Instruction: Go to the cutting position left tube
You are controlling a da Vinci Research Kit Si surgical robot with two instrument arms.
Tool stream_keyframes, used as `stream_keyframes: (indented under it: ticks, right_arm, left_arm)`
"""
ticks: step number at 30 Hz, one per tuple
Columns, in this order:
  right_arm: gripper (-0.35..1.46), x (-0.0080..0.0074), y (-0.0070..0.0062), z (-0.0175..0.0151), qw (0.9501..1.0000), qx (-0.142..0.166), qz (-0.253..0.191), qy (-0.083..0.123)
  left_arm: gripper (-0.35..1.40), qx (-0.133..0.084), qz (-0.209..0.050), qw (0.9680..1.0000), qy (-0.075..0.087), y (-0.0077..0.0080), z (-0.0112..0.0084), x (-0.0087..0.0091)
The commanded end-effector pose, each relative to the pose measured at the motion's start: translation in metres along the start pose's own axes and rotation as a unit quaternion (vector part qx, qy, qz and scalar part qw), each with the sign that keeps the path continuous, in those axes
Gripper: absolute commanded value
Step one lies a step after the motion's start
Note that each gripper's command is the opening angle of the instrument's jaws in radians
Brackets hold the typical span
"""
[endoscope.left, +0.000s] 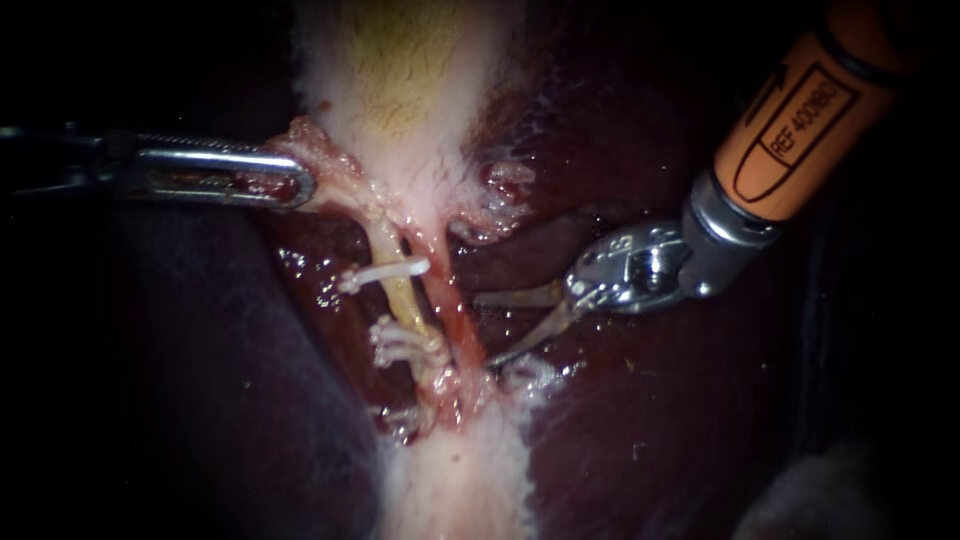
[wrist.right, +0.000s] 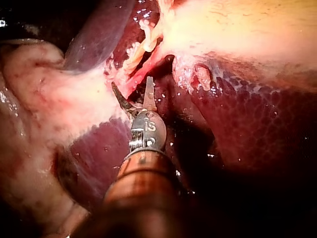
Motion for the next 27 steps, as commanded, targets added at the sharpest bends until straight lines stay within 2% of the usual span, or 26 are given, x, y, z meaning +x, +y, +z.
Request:
stream_keyframes:
  ticks: [1, 9, 14, 27]
  right_arm:
    - [1.33, 0.0003, -0.0002, -0.0002, 1.0, 0.003, 0.004, 0.003]
    - [1.33, 0.0017, -0.0013, 0.0, 0.9997, 0.007, 0.019, 0.015]
    - [1.35, 0.0022, -0.0013, 0.0011, 0.9996, 0.006, 0.022, 0.016]
    - [1.36, 0.0014, -0.0003, 0.004, 0.9995, -0.002, 0.027, 0.016]
  left_arm:
    - [-0.35, 0.0, 0.0, 1.0, 0.0, 0.0, 0.0, 0.0]
    - [-0.35, -0.002, 0.0, 1.0, -0.001, 0.0, 0.0, 0.0]
    - [-0.35, -0.002, 0.0, 1.0, -0.001, 0.0, 0.0, 0.0]
    - [-0.35, -0.001, 0.0, 1.0, -0.001, 0.0, 0.0, 0.0]
